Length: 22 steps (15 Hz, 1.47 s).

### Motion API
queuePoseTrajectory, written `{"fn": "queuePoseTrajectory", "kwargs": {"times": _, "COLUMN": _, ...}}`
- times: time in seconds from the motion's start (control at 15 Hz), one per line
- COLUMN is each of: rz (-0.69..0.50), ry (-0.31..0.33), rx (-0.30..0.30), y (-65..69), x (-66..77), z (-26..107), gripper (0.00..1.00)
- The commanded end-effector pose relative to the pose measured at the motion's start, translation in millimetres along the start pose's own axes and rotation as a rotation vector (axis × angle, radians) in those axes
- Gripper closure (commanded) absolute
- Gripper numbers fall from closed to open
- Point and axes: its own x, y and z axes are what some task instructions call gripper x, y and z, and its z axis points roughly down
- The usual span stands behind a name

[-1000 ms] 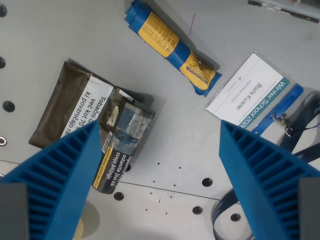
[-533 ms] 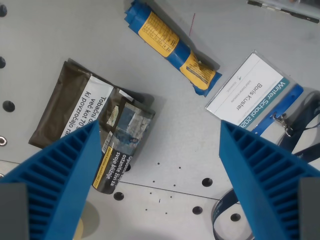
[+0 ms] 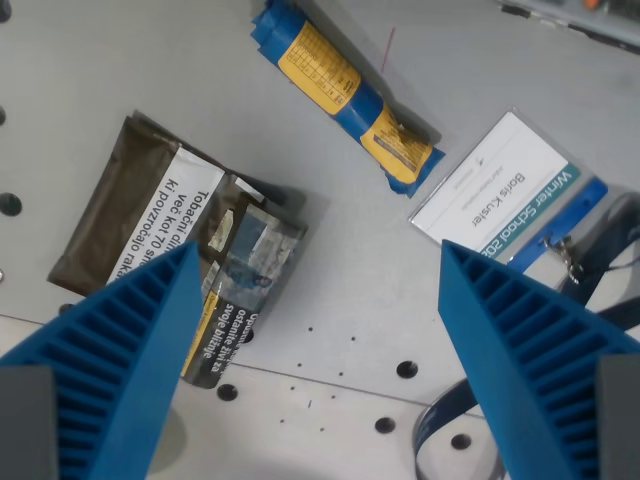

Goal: Move above the blue bag

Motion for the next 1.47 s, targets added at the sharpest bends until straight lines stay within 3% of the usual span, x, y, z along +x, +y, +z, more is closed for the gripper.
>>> {"fn": "queuePoseTrajectory", "kwargs": {"times": 0.07, "rz": -0.139, "ry": 0.054, "rx": -0.015, "y": 1.2, "x": 0.8, "z": 9.3, "gripper": 0.0}}
{"fn": "queuePoseTrajectory", "kwargs": {"times": 1.0, "rz": -0.516, "ry": 0.087, "rx": -0.049, "y": 8.3, "x": 8.9, "z": 72.8, "gripper": 0.0}}
{"fn": "queuePoseTrajectory", "kwargs": {"times": 1.47, "rz": -0.649, "ry": 0.095, "rx": -0.061, "y": 11.4, "x": 14.3, "z": 107.4, "gripper": 0.0}}
